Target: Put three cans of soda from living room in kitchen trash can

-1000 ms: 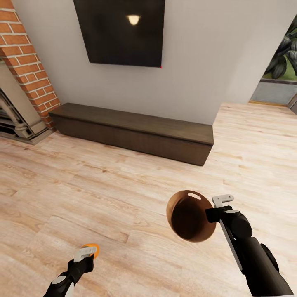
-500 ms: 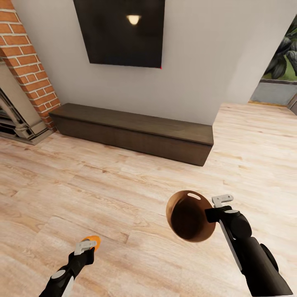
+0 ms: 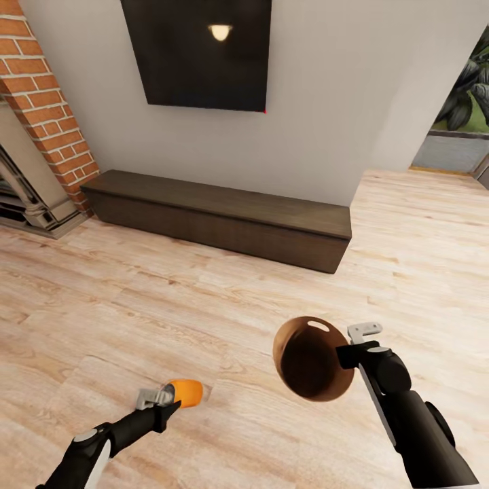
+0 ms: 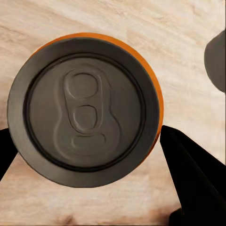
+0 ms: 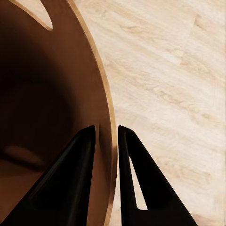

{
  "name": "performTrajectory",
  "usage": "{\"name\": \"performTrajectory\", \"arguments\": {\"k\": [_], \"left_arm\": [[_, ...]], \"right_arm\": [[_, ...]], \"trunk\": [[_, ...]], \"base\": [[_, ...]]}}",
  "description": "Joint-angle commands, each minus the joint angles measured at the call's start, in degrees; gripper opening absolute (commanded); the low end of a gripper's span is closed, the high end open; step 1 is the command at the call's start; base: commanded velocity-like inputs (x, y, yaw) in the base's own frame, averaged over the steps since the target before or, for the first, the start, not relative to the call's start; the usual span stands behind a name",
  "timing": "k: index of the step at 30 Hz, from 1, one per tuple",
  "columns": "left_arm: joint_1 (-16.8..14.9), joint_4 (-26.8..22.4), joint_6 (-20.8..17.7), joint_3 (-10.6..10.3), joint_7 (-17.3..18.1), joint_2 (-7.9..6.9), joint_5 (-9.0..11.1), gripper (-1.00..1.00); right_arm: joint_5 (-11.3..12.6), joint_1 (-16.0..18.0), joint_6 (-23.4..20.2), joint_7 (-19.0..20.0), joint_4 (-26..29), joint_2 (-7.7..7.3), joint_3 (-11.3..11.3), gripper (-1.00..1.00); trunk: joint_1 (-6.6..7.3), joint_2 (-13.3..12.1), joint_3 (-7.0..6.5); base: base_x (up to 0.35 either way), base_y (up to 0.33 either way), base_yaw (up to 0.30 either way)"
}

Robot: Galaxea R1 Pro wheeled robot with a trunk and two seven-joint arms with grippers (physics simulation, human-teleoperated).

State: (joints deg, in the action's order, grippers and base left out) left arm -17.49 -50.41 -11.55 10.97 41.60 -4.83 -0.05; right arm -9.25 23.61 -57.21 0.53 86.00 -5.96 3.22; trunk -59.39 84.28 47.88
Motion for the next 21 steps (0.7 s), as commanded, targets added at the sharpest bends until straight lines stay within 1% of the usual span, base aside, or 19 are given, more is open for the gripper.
{"name": "performTrajectory", "arguments": {"k": [1, 2, 3, 4, 6, 11, 12, 13, 14, 16, 18, 21], "left_arm": [[0.0, -0.1, -0.4, 0.0, 1.9, -0.33, -0.1, -1.00], [0.0, -0.2, -0.9, 0.1, 3.5, -0.68, -0.1, -1.00], [0.0, -0.3, -1.8, 0.2, 7.4, -1.76, 0.0, -1.00], [0.0, -0.4, -2.2, 0.2, 9.1, -2.30, 0.0, -1.00], [0.0, -0.5, -2.7, 0.3, 11.5, -2.94, 0.1, -1.00], [0.0, -0.5, -2.9, 0.3, 13.2, -3.18, 0.1, -1.00], [0.0, -0.5, -2.9, 0.2, 14.8, -3.23, 0.1, -1.00], [0.0, -0.5, -2.9, 0.3, 15.5, -3.26, 0.1, -1.00], [0.0, -0.5, -3.0, 0.3, 17.0, -3.31, 0.1, -1.00], [0.0, -0.6, -3.0, 0.3, 19.8, -3.69, 0.0, -1.00], [0.0, -0.6, -3.0, 0.4, 21.0, -3.96, 0.0, -1.00], [0.0, -2.7, -3.1, 0.5, 24.7, -4.52, 0.0, -1.00]], "right_arm": [[0.6, 0.0, 0.0, 0.2, -0.1, 0.02, 0.4, -1.00], [0.6, 0.0, 0.0, 0.2, -0.3, 0.03, 0.8, -1.00], [0.5, 0.0, 0.1, 0.0, -1.1, 0.05, 2.1, -1.00], [0.4, 0.0, 0.2, -0.1, -1.8, 0.06, 2.8, -1.00], [0.4, 0.0, 0.3, -0.2, -3.9, 0.07, 3.8, -1.00], [0.4, 0.0, 0.4, -0.2, -5.5, 0.13, 4.3, -1.00], [0.4, 0.0, 0.5, -0.3, -5.9, 0.15, 4.3, -1.00], [0.4, 0.0, 0.5, -0.3, -6.0, 0.15, 4.4, -1.00], [0.4, 0.0, 0.5, -0.3, -6.2, 0.15, 4.4, -1.00], [0.4, 0.0, 0.6, -0.3, -7.0, 0.16, 4.4, -1.00], [0.4, 0.0, 0.6, -0.3, -7.5, 0.16, 4.4, -1.00], [0.3, 0.0, 0.7, -0.3, -8.5, 0.23, 4.4, -1.00]], "trunk": [[0.00, 0.0, -0.01], [0.00, 0.0, -0.01], [0.00, 0.0, -0.01], [0.00, 0.0, -0.01], [0.00, 0.0, -0.01], [0.00, 0.0, -0.01], [0.00, 0.0, -0.01], [0.00, 0.0, -0.01], [0.00, 0.0, -0.01], [0.00, 0.0, -0.01], [0.00, 0.0, -0.01], [0.00, 0.0, -0.01]], "base": [[0.000, 0.000, 0.000], [0.000, 0.000, 0.000], [0.000, 0.000, 0.000], [0.000, 0.000, 0.000], [0.000, 0.000, 0.000], [0.000, 0.000, 0.000], [0.000, 0.000, 0.000], [0.000, 0.000, 0.000], [0.000, 0.000, 0.000], [0.000, 0.000, 0.000], [0.000, 0.000, 0.000], [0.000, 0.000, 0.000]]}}
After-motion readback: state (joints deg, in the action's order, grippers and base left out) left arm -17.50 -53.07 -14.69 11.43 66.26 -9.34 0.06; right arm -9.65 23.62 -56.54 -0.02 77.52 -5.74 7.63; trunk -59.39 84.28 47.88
